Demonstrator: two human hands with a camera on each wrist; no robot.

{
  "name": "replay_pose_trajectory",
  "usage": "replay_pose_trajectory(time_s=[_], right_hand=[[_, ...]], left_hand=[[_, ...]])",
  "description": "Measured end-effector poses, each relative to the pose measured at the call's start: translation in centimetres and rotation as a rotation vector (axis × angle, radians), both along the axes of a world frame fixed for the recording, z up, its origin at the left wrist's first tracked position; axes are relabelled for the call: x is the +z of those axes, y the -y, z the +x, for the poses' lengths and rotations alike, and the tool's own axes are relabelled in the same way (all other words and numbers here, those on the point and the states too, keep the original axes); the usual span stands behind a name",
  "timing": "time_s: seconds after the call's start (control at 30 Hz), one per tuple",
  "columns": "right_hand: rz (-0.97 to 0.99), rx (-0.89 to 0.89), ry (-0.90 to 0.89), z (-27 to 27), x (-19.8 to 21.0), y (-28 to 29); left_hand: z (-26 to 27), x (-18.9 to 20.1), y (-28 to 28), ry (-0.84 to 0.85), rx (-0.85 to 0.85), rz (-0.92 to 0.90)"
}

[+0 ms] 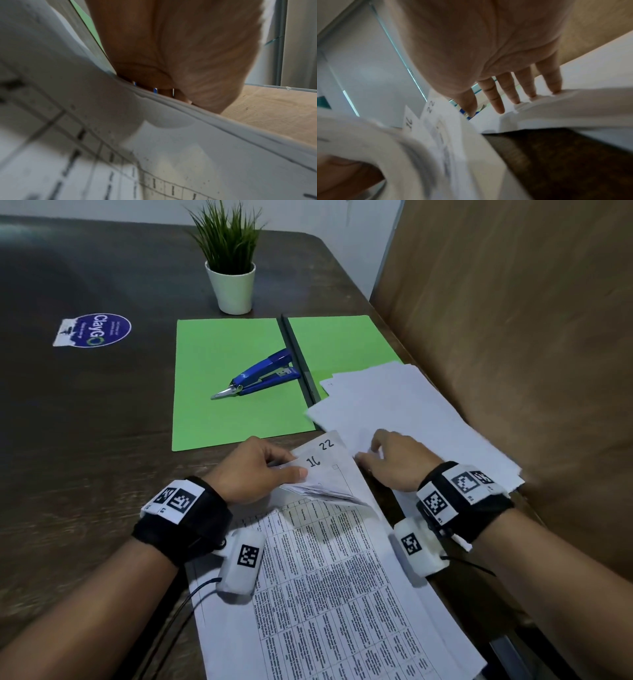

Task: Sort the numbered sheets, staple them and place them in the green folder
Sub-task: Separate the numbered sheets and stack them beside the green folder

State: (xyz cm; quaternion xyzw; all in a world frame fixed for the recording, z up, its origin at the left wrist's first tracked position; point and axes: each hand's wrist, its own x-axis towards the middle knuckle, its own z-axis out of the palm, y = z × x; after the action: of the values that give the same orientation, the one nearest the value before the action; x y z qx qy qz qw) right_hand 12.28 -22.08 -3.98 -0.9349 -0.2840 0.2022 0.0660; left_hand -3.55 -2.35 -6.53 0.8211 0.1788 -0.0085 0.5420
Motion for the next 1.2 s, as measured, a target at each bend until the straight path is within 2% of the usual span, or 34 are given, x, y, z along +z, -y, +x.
replay_pose_trajectory(time_s=[0.07, 0.17, 0.23, 0.3, 0.37, 0.43, 0.47, 0.53, 0.57, 0.63, 0.87, 0.97, 1.03, 1.1, 1.2], right_hand=[[0.051, 0.067, -0.052, -0.7, 0.1, -0.5], [-0.009, 0.128, -0.056, -0.6, 0.2, -0.7], [-0.091, 0.122, -0.064, 0.1, 0.0, -0.6], [-0.089, 0.079, -0.041, 0.7, -0.3, -0.4], [0.129, 0.025, 0.069, 0.2, -0.2, 0.0], [0.543, 0.001, 0.192, -1.7, 0.2, 0.5], [0.723, 0.007, 0.139, -2.7, 0.4, 0.8], [0.861, 0.033, -0.117, -4.5, 0.6, 1.4], [0.857, 0.045, -0.235, -5.0, 0.2, 1.7], [0.841, 0.047, -0.349, -5.2, -0.9, 2.2], [0.754, 0.034, -0.443, -4.8, -2.7, 2.9], [0.742, 0.114, -0.525, -5.5, -1.4, 3.2], [0.646, 0.204, -0.583, -5.7, -0.5, 3.6], [0.544, 0.279, -0.564, -5.8, -0.3, 3.9], [0.572, 0.281, -0.452, -6.1, -0.8, 3.7]], left_hand=[[0.0, 0.0, 0.0, 0.004, 0.002, 0.009], [-0.1, -0.1, 0.0, 0.007, -0.007, 0.013], [-0.1, -0.1, 0.0, 0.007, -0.011, 0.011], [-0.1, -0.2, -0.1, 0.009, -0.009, 0.017], [0.0, -0.3, -0.1, 0.008, -0.011, 0.008], [0.1, -0.4, -0.1, 0.007, -0.009, -0.006], [0.1, -0.4, -0.1, 0.009, -0.008, -0.007], [0.0, -0.4, -0.1, 0.019, -0.021, 0.013], [0.0, -0.4, -0.1, 0.019, -0.033, 0.023], [-0.1, -0.3, -0.2, 0.007, -0.058, 0.026], [-0.2, -0.3, -0.1, 0.006, -0.077, -0.021], [-0.1, -0.3, 0.0, 0.017, -0.073, -0.03], [-0.1, -0.4, -0.1, 0.019, -0.075, -0.051], [-0.1, -0.5, -0.1, 0.024, -0.079, -0.06], [0.0, -0.6, -0.2, 0.036, -0.084, -0.036]])
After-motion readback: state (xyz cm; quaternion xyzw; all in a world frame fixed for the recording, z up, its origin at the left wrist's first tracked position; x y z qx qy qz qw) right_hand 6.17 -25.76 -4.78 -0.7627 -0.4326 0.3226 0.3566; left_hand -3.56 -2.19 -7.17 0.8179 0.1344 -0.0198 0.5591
